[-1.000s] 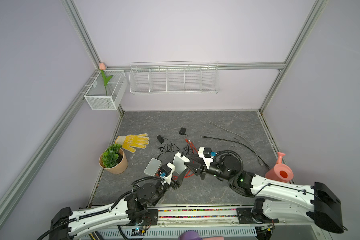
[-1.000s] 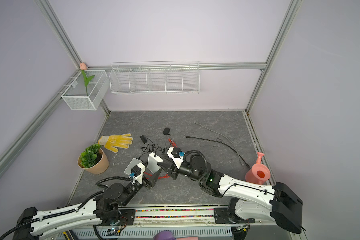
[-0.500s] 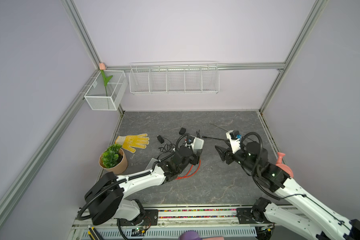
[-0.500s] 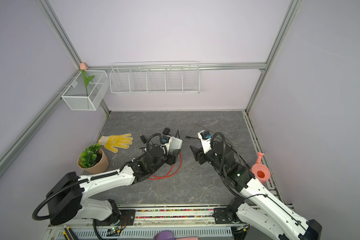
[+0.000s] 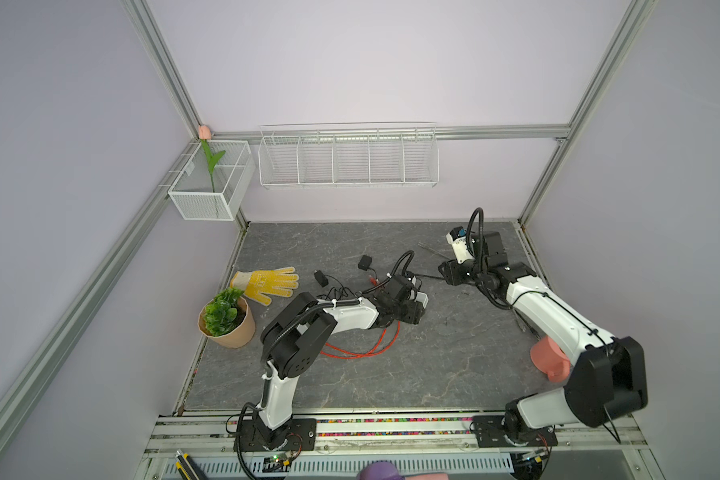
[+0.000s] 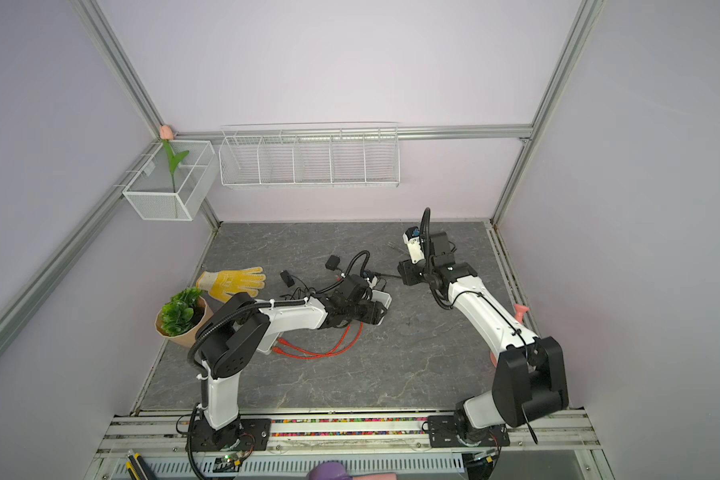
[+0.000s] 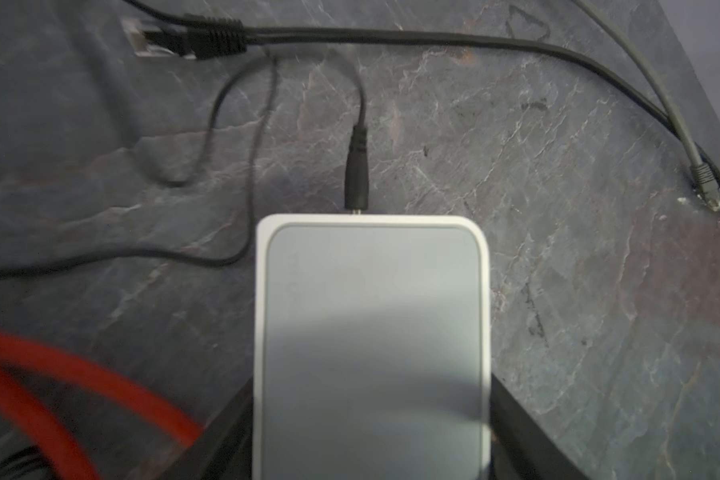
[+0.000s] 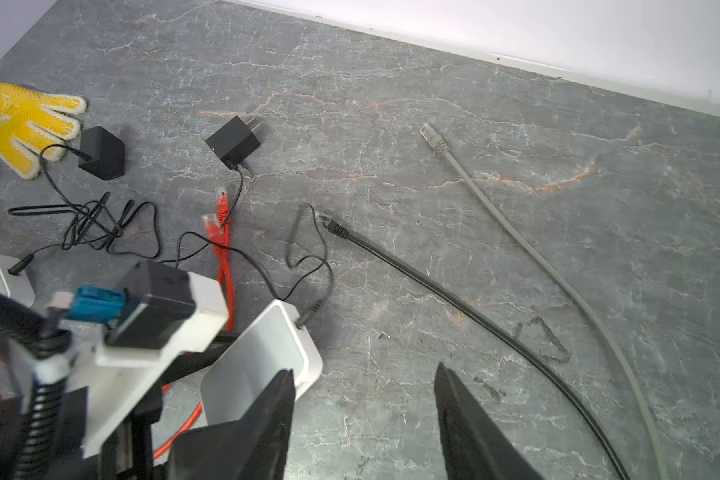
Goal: Insert the plug into the switch port
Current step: 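Release the plug with the right gripper while left lowers the box onto table, then grasp the black ethernet cable plug with the right gripper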
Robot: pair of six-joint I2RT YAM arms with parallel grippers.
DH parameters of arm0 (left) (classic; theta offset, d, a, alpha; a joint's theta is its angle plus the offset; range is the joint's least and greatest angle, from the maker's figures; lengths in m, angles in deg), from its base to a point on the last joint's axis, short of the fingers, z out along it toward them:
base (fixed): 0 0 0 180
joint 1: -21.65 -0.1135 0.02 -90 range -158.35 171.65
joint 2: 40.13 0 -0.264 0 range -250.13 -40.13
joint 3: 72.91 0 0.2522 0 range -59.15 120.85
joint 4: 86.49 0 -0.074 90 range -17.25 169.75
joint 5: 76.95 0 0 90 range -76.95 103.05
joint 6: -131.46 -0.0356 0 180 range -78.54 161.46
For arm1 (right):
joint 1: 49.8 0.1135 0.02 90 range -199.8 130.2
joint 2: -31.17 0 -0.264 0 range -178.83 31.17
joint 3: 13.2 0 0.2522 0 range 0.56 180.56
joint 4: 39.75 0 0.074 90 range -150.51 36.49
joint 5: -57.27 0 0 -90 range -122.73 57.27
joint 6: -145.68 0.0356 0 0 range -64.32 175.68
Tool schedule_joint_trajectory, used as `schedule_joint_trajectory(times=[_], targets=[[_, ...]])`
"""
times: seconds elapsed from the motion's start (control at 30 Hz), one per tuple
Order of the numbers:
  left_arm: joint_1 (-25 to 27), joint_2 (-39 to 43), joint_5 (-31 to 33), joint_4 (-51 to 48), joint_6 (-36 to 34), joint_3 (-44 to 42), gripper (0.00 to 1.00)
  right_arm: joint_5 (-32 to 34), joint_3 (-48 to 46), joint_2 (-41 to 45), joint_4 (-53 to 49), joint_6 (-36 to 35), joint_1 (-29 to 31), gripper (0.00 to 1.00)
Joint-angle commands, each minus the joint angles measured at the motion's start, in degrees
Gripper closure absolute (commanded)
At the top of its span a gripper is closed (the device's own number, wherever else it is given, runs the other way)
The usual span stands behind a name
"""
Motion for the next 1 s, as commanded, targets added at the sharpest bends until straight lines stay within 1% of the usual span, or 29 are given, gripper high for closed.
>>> schedule_joint_trajectory(times=[0.0,0.1,0.2,0.23,0.4,0.43,0.5,0.57,0.87,0.97], targets=[[-0.09,-4.14,-2.82,-6.9,1.87,3.49,1.0,-5.79,4.06,-5.94,-4.23,-6.75,-0.4,0.41],[-0.07,-6.04,-2.05,-8.99,2.19,4.85,1.0,-6.32,9.21,-13.65,-7.67,-10.52,-0.47,0.42],[-0.25,-5.63,-0.64,-10.02,2.75,4.19,1.0,-5.29,11.96,-18.86,-7.15,-13.04,-0.4,0.42],[-0.25,-5.18,0.05,-10.59,3.19,3.89,0.95,-4.5,12.98,-20.45,-6.78,-13.66,-0.4,0.42],[-1.73,-4.22,1.01,-11.86,4.44,1.24,0.93,-3.62,19.52,-27.78,-8.7,-16.58,-0.66,0.42],[-2.16,-4.11,0.95,-11.5,4.66,0.33,0.9,-3.62,20.48,-28.81,-8.82,-17.1,-0.63,0.42],[-2.76,-3.46,0.69,-10.72,5.19,-1.3,0.82,-3.45,22.02,-30.33,-8.87,-17.98,-0.62,0.42],[-2.95,-2.15,1.08,-10.41,5.57,-2.82,0.67,-3.11,23.62,-31.74,-9.3,-18.58,-0.66,0.42],[-3.05,4.15,-0.21,-8.59,7.64,-7.47,0.46,-6.4,26.36,-36.43,-11.25,-23.25,-0.22,0.41],[-3.11,6.25,-0.3,-8.68,7.98,-8.4,0.39,-5.99,27.31,-37.98,-11.97,-24.53,0.14,0.41]])
